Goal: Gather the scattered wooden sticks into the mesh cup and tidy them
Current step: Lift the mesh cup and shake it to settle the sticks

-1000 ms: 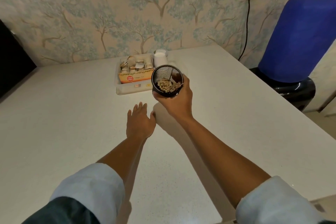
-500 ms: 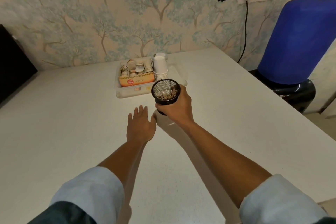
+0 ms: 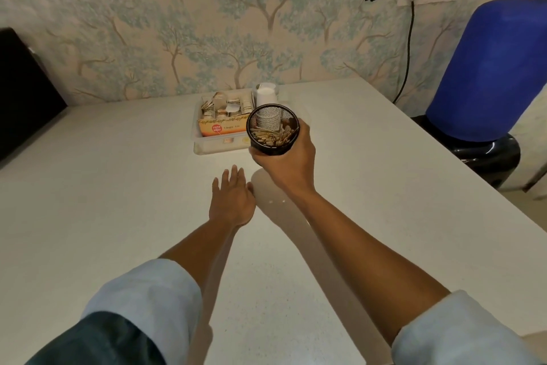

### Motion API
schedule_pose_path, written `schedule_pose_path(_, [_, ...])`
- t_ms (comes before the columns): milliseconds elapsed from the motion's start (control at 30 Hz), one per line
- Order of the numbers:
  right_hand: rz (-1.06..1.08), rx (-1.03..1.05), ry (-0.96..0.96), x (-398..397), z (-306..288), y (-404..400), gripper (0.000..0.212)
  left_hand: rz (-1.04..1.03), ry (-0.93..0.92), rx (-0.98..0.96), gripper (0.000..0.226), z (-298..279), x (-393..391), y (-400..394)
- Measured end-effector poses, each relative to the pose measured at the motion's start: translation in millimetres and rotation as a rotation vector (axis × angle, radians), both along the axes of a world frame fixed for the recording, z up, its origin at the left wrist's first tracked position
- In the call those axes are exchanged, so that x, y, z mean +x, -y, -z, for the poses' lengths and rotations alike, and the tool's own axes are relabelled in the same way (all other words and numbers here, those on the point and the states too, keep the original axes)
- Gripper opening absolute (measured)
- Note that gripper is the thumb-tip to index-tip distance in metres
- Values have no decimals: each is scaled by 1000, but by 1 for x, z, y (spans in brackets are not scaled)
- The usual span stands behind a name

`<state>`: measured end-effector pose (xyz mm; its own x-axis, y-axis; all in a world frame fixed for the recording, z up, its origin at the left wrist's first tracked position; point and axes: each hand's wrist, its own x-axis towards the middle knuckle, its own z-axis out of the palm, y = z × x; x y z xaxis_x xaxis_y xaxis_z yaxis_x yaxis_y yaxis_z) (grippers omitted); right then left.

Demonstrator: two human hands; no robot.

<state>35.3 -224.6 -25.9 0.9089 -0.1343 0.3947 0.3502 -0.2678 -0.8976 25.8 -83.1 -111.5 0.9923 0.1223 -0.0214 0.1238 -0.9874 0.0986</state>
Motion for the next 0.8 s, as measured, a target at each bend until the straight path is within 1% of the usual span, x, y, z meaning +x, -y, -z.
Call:
schedule_pose_path(133, [-40,-104,-105,2,6,3,90,19,-10,-8,59,-3,-3,-1])
schedule_pose_path(333, [1,16,-21,-3,-2,-3,94,16,-20,17,59,-1,0,-1])
schedule_pose_path(467, [-33,-97,-158,1,8,2,94,21,5,-9,59,1,-3,-2])
schedule_pose_path(633, [-77,-124,-186,1,12,5,98,10,7,-15,59,0,-1,-1])
schedule_pose_path(733, [-182,-204,-222,3,2,6,101,33,14,-19,59,0,-2,-2])
schedule_pose_path(800, [-173,-194,-221,5,-2,8,100,33,25,-40,58,-1,-3,-2])
